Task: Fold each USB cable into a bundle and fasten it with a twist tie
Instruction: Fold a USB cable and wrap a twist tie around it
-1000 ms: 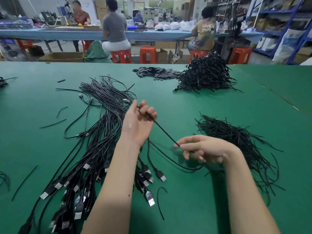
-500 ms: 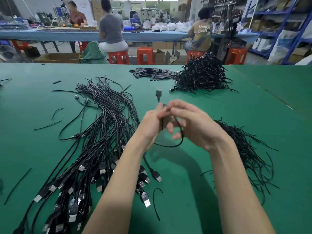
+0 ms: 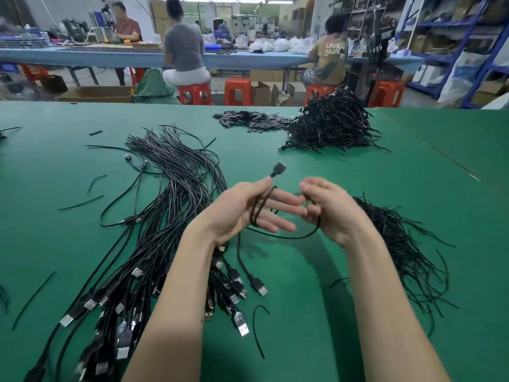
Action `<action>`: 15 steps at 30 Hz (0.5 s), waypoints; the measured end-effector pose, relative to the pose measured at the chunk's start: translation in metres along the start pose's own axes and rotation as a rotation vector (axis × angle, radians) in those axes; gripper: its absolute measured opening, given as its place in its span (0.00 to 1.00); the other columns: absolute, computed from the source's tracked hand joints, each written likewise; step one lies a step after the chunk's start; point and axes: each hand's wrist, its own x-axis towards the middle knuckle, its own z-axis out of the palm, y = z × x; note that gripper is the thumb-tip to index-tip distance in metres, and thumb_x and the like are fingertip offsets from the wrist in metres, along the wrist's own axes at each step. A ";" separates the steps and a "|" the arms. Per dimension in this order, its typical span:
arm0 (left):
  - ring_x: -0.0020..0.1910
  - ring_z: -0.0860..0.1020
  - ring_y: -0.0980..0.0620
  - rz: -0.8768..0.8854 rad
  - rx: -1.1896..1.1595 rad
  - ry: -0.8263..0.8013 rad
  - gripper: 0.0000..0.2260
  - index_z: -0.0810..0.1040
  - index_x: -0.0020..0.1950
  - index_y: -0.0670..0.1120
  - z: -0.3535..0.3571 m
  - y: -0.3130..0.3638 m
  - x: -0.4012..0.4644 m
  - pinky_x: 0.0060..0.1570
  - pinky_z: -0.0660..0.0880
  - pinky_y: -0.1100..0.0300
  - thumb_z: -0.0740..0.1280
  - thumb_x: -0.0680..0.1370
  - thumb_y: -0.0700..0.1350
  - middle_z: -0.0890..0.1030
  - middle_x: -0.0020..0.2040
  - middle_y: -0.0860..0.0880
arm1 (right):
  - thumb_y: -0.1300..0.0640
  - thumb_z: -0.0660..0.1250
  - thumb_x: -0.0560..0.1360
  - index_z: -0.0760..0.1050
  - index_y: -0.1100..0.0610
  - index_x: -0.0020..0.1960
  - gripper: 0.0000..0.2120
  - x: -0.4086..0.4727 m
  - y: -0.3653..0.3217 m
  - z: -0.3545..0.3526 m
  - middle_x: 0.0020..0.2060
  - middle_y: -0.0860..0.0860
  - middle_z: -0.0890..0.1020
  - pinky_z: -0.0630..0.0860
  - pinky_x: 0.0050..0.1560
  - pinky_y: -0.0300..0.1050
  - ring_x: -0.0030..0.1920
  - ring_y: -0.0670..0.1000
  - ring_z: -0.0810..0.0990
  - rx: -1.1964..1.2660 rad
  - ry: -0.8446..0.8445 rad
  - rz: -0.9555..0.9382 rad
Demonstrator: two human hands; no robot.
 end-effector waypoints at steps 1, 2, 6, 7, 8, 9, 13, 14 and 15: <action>0.50 0.85 0.44 -0.036 0.062 0.007 0.25 0.85 0.54 0.41 0.002 -0.001 0.003 0.43 0.81 0.61 0.50 0.86 0.52 0.85 0.55 0.40 | 0.61 0.65 0.82 0.74 0.56 0.55 0.03 -0.001 -0.007 0.003 0.37 0.53 0.83 0.77 0.30 0.38 0.25 0.44 0.72 0.022 -0.001 -0.060; 0.54 0.84 0.45 -0.057 0.115 0.037 0.25 0.84 0.54 0.41 0.004 -0.002 0.006 0.49 0.81 0.60 0.50 0.86 0.51 0.85 0.54 0.40 | 0.60 0.64 0.82 0.74 0.54 0.54 0.03 -0.003 -0.013 0.006 0.39 0.52 0.85 0.78 0.34 0.40 0.28 0.45 0.74 -0.044 0.007 -0.119; 0.59 0.82 0.54 0.004 0.498 0.281 0.19 0.84 0.57 0.48 0.006 -0.007 0.020 0.62 0.77 0.56 0.53 0.86 0.51 0.85 0.57 0.49 | 0.60 0.62 0.82 0.75 0.49 0.50 0.07 -0.013 -0.023 0.024 0.42 0.46 0.88 0.72 0.41 0.42 0.31 0.40 0.73 -0.411 0.138 -0.367; 0.58 0.82 0.53 0.043 0.503 0.349 0.19 0.83 0.59 0.48 0.006 -0.010 0.022 0.63 0.76 0.54 0.53 0.86 0.51 0.85 0.57 0.49 | 0.61 0.62 0.83 0.75 0.50 0.50 0.07 -0.016 -0.024 0.028 0.44 0.47 0.87 0.72 0.40 0.41 0.31 0.40 0.74 -0.369 0.059 -0.367; 0.57 0.82 0.52 0.087 0.395 0.403 0.19 0.82 0.60 0.46 0.007 -0.011 0.024 0.62 0.77 0.54 0.53 0.86 0.50 0.85 0.55 0.48 | 0.61 0.61 0.83 0.74 0.52 0.51 0.06 -0.018 -0.024 0.030 0.46 0.49 0.87 0.73 0.38 0.41 0.32 0.42 0.76 -0.291 -0.083 -0.324; 0.54 0.83 0.51 0.126 0.224 0.433 0.20 0.81 0.60 0.43 0.007 -0.011 0.024 0.59 0.79 0.56 0.51 0.87 0.50 0.86 0.52 0.47 | 0.62 0.62 0.83 0.74 0.54 0.53 0.04 -0.019 -0.022 0.029 0.47 0.51 0.86 0.75 0.36 0.41 0.33 0.45 0.77 -0.214 -0.260 -0.252; 0.56 0.83 0.42 0.256 -0.526 0.334 0.25 0.76 0.62 0.35 0.003 0.000 0.017 0.46 0.81 0.59 0.48 0.87 0.51 0.83 0.60 0.39 | 0.58 0.62 0.79 0.70 0.56 0.55 0.05 -0.019 0.003 0.013 0.38 0.55 0.81 0.78 0.38 0.41 0.35 0.51 0.80 -0.192 -0.702 0.074; 0.55 0.83 0.42 0.279 -0.606 0.308 0.24 0.76 0.63 0.34 0.000 0.002 0.014 0.43 0.81 0.61 0.48 0.87 0.51 0.82 0.61 0.38 | 0.58 0.61 0.79 0.69 0.57 0.55 0.06 -0.019 0.011 0.009 0.35 0.54 0.80 0.77 0.37 0.40 0.34 0.51 0.79 -0.253 -0.753 0.136; 0.53 0.84 0.44 0.291 -0.627 0.295 0.24 0.76 0.63 0.34 -0.004 0.005 0.011 0.40 0.81 0.64 0.48 0.87 0.50 0.81 0.62 0.38 | 0.58 0.60 0.81 0.69 0.58 0.55 0.05 -0.018 0.020 0.007 0.32 0.53 0.78 0.75 0.37 0.40 0.32 0.51 0.78 -0.326 -0.786 0.178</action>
